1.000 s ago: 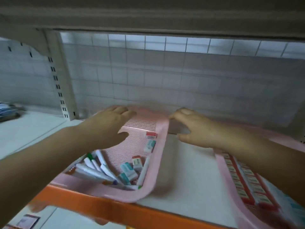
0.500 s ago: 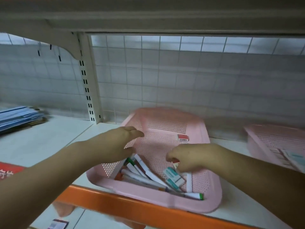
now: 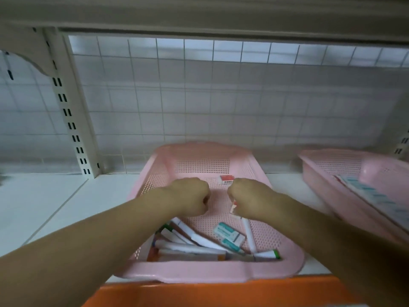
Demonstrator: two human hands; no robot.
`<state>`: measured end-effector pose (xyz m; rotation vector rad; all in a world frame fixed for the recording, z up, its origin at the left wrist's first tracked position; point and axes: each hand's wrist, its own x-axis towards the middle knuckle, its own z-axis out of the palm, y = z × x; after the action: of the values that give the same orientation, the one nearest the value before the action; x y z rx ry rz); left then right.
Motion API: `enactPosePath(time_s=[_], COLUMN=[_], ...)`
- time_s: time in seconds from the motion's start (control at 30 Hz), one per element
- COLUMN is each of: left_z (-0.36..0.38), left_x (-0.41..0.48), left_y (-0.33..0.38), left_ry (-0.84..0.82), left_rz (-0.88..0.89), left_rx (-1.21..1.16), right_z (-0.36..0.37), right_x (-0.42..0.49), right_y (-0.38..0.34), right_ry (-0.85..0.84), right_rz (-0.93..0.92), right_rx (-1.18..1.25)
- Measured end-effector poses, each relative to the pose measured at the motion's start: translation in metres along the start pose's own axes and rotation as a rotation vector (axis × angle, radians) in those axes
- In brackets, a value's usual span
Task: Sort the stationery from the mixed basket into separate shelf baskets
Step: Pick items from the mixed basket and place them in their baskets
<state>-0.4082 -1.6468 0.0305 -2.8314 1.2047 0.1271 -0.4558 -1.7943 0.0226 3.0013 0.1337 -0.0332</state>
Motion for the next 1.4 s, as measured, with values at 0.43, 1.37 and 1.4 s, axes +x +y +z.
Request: enactPosePath(time_s=[0.43,1.37,1.4], left_z=[0.025,-0.062,-0.065], left_x=[0.007,0.045,0.052], left_y=[0.006,0.059,0.074], left_ry=[-0.187,0.329,0.321], left_rz=[0.162,-0.171,-0.161], left_rx=[-0.503,-1.268,-1.251], right_z=[-0.001,-0.044,-0.045], right_x=[0.004,-0.057,-0.062], right_y=[-0.003,0.133,0.146], right_ry=[0.178,0.414,0.425], right_rz=[0.180,0.423,0.432], right_rx=[0.040,1.340,1.313])
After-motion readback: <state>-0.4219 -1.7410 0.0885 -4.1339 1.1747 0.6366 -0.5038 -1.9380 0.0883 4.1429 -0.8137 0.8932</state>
